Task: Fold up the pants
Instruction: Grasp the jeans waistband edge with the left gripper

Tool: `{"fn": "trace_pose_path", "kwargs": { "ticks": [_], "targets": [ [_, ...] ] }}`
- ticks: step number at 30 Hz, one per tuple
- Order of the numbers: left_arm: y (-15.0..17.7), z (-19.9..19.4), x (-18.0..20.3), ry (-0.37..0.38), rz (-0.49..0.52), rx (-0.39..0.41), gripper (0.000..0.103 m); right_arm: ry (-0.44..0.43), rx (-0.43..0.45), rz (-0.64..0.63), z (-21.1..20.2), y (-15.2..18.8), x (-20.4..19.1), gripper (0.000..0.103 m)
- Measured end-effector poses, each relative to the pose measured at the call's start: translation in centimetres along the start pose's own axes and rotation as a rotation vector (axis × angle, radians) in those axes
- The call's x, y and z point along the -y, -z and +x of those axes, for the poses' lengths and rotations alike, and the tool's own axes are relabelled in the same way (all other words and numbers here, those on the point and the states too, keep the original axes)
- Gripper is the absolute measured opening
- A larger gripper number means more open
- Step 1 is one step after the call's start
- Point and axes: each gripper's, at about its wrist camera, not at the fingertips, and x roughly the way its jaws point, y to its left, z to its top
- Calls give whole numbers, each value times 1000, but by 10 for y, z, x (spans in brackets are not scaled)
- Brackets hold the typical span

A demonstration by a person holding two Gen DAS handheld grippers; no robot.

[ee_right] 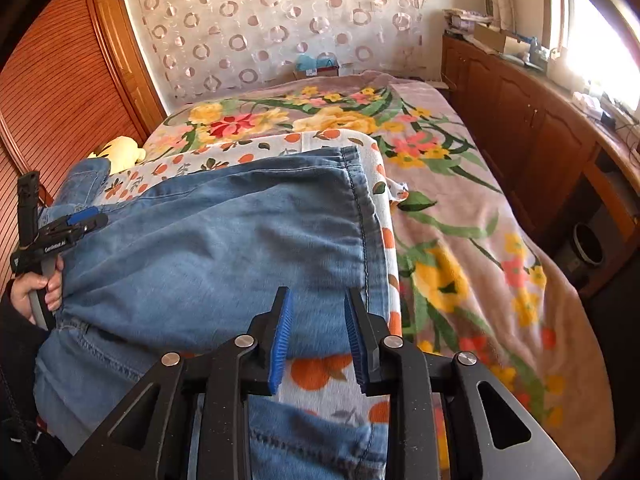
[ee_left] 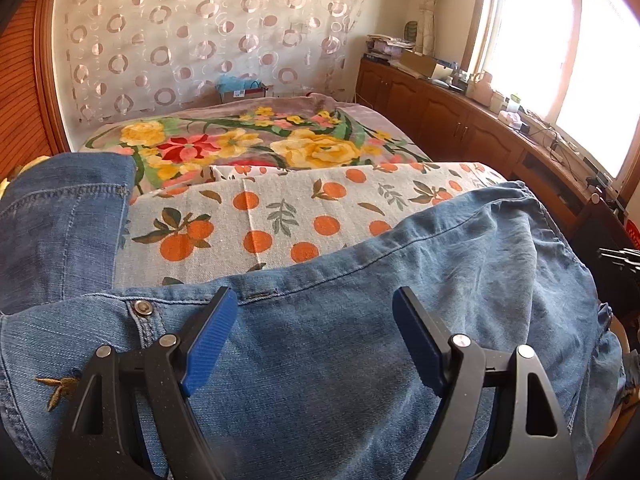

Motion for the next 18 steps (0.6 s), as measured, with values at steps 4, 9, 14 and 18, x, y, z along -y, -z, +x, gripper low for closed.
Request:
{"fn": "trace_pose_path", "kwargs": {
  "ticks": [4,9,14,18],
  "targets": [
    [-7,-15,6,-44,32,27,81,4,48,-12,-20,14,-1,39],
    [-11,-50,10,-18,10,77,85,6,88,-25,-38,34,-1,47],
    [-3,-83,16,-27,9,123,96,10,99,-21,-45,51,1,47],
    [12,-100,22,-53,29,103,97,-2,100,-11,-52,68,3,47]
  ]
}}
